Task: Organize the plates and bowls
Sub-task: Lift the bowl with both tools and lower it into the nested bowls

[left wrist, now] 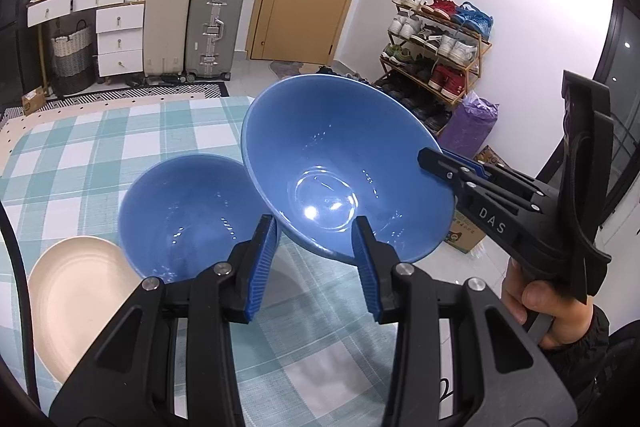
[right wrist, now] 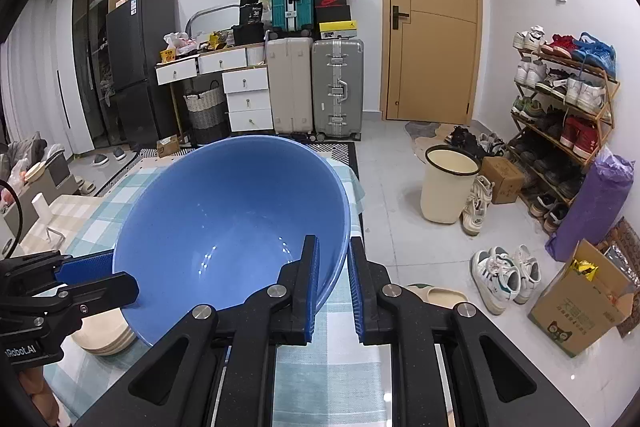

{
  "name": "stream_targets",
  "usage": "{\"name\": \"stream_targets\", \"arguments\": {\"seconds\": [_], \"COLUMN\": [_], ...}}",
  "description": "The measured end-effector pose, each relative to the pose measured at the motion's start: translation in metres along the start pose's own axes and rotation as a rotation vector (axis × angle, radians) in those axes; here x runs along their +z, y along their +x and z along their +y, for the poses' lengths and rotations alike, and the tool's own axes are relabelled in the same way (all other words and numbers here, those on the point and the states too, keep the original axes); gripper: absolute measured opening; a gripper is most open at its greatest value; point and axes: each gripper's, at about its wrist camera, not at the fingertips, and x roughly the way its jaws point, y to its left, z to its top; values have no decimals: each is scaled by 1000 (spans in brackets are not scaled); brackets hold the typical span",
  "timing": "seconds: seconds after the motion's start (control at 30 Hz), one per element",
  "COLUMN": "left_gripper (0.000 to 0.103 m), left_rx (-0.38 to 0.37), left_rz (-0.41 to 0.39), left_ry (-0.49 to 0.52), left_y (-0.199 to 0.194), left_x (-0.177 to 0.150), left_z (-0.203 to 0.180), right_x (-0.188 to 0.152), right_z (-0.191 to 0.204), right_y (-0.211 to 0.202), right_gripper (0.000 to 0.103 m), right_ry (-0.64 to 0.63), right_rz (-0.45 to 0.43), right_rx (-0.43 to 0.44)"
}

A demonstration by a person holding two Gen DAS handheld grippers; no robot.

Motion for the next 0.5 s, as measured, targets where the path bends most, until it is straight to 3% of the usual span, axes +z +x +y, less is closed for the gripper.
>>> {"name": "stream_targets", "arguments": {"seconds": [0.5], "left_gripper": [36], "left_rx": [48], "left_rz": [-16], "left_ry": [-41], "left_y": [-35], "left_x": [-4], "left_z": [24], "right_x": [12], "right_z": [36], "right_y": [22], "right_gripper": [15], "right_ry": [-44], "right_rz": [12], "right_rx": [49]}}
